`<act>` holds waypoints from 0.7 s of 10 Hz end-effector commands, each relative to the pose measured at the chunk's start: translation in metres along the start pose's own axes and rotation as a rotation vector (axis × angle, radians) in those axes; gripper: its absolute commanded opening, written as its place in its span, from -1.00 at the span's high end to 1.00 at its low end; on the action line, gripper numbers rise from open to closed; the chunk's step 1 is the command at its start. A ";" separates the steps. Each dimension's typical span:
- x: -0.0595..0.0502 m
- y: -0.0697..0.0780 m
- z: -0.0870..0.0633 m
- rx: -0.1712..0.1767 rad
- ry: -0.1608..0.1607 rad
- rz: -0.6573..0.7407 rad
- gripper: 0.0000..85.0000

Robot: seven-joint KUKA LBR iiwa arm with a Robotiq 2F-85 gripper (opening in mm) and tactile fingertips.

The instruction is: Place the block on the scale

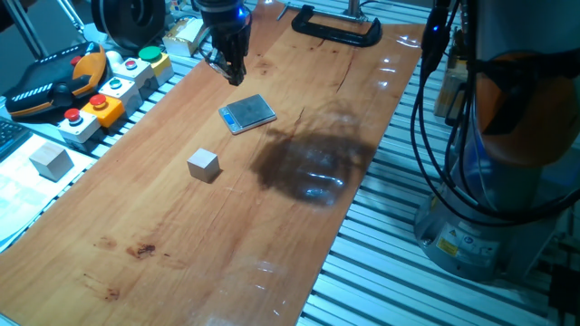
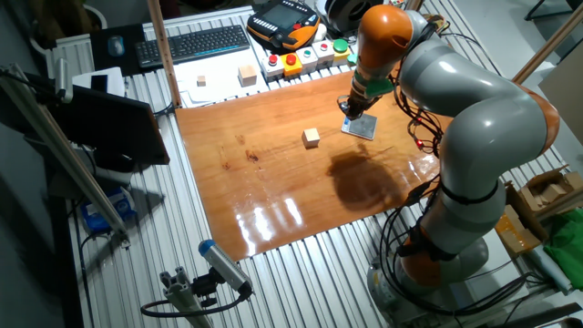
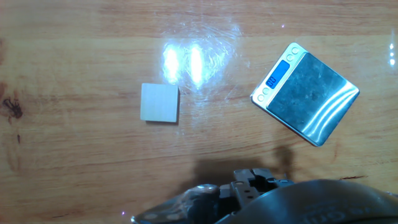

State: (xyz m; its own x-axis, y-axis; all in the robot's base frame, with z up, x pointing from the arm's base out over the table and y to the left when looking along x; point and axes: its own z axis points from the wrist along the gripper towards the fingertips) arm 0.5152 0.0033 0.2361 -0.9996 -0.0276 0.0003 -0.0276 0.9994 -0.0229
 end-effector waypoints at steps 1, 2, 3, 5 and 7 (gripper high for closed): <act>0.000 0.000 0.001 0.000 -0.002 0.001 0.98; -0.001 0.001 0.001 0.000 -0.002 0.003 0.98; -0.001 0.001 0.002 0.000 -0.002 0.003 0.98; -0.002 0.004 0.004 -0.001 -0.002 0.009 0.98; -0.004 0.007 0.009 -0.003 -0.002 0.013 0.98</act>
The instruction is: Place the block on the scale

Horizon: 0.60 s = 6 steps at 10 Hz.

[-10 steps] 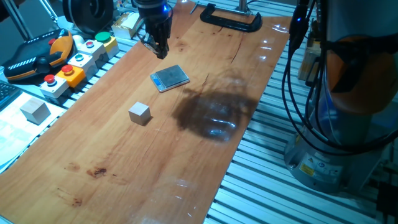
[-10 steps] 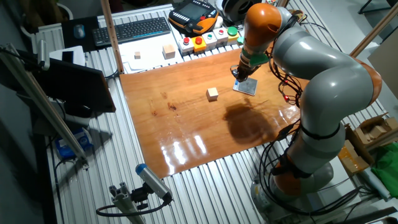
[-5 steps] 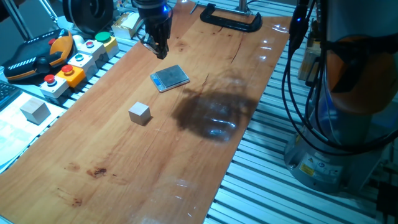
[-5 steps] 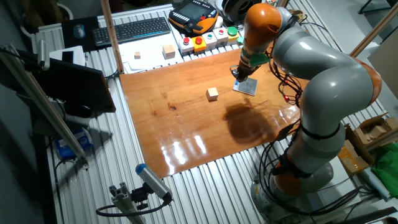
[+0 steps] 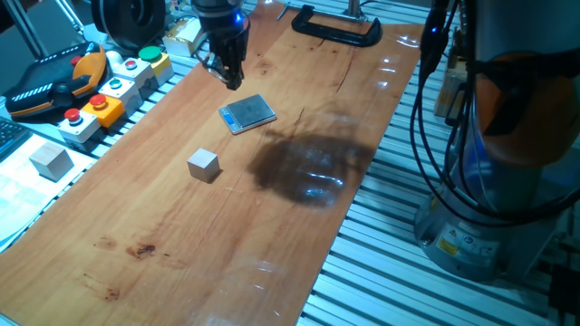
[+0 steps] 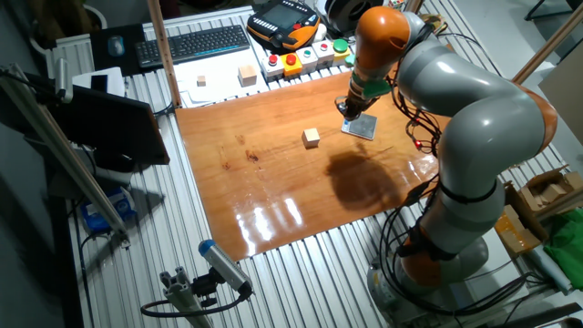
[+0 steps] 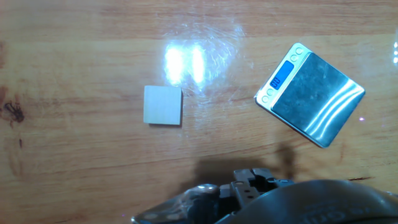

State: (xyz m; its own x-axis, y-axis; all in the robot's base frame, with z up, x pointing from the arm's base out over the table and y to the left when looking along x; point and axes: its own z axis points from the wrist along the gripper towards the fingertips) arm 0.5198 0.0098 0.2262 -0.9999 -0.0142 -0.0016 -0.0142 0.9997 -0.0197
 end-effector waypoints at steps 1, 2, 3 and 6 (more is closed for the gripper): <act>-0.002 0.001 0.003 -0.004 0.000 0.001 0.98; -0.004 0.002 0.006 -0.007 -0.002 0.006 0.98; -0.005 0.006 0.011 -0.007 -0.006 0.012 0.98; -0.007 0.021 0.025 -0.008 -0.020 0.038 0.98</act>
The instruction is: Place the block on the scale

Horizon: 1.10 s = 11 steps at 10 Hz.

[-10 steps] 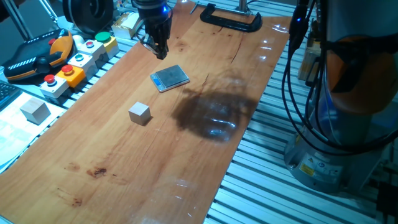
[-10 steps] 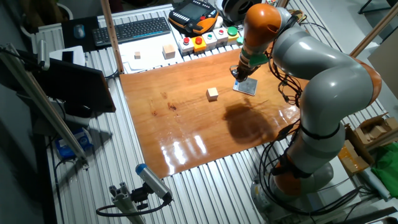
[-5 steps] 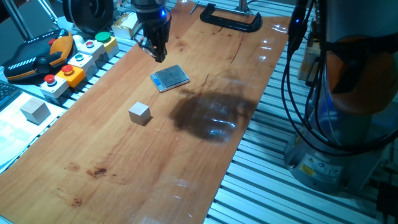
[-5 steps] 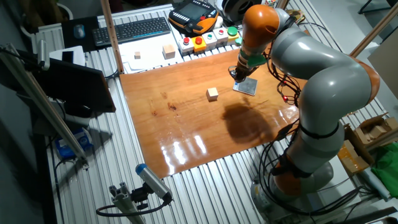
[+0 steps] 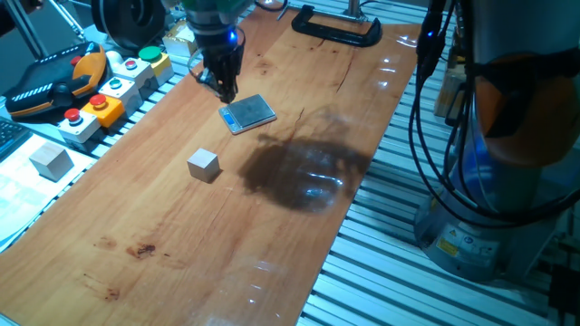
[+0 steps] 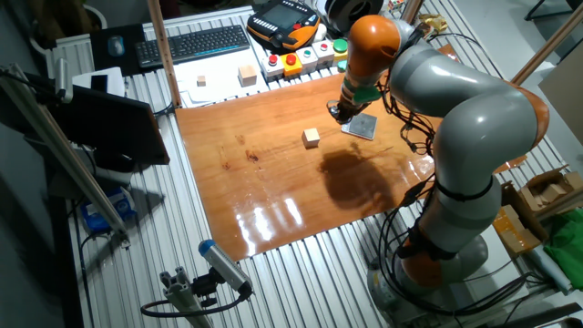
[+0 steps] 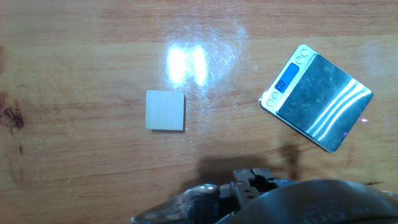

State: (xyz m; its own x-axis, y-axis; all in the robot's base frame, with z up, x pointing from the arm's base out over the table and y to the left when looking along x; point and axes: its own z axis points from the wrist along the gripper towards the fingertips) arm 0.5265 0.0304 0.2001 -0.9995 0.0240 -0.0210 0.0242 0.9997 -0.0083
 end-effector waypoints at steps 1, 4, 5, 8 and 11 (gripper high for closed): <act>-0.001 0.001 0.003 -0.013 0.005 0.003 0.98; -0.003 0.012 0.021 0.018 -0.017 0.007 0.98; -0.002 0.016 0.025 0.035 -0.019 0.003 0.98; -0.004 0.020 0.033 0.084 -0.033 -0.018 0.98; -0.009 0.020 0.046 0.054 -0.034 0.009 0.98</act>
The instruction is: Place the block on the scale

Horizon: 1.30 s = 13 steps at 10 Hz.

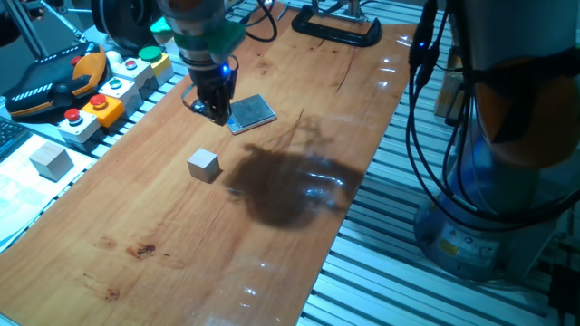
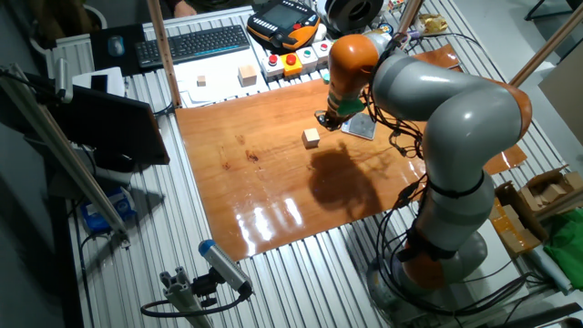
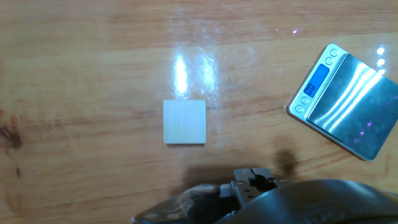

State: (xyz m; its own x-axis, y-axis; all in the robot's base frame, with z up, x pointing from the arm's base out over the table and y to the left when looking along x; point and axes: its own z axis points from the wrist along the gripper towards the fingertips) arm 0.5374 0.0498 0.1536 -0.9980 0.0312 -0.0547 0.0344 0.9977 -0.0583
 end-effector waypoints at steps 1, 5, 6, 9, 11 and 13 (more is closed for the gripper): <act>-0.001 0.000 0.002 -0.011 0.000 0.006 0.98; 0.002 0.015 0.018 -0.071 -0.003 0.016 0.98; 0.003 0.019 0.024 -0.071 0.003 0.016 0.98; 0.002 0.029 0.031 -0.073 0.020 0.003 0.98; 0.002 0.030 0.031 -0.087 0.041 -0.008 0.98; 0.002 0.030 0.032 -0.093 0.030 -0.016 0.98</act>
State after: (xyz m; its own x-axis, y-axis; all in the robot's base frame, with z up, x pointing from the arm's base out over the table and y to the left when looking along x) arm 0.5383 0.0783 0.1202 -0.9995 0.0140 -0.0287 0.0130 0.9993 0.0350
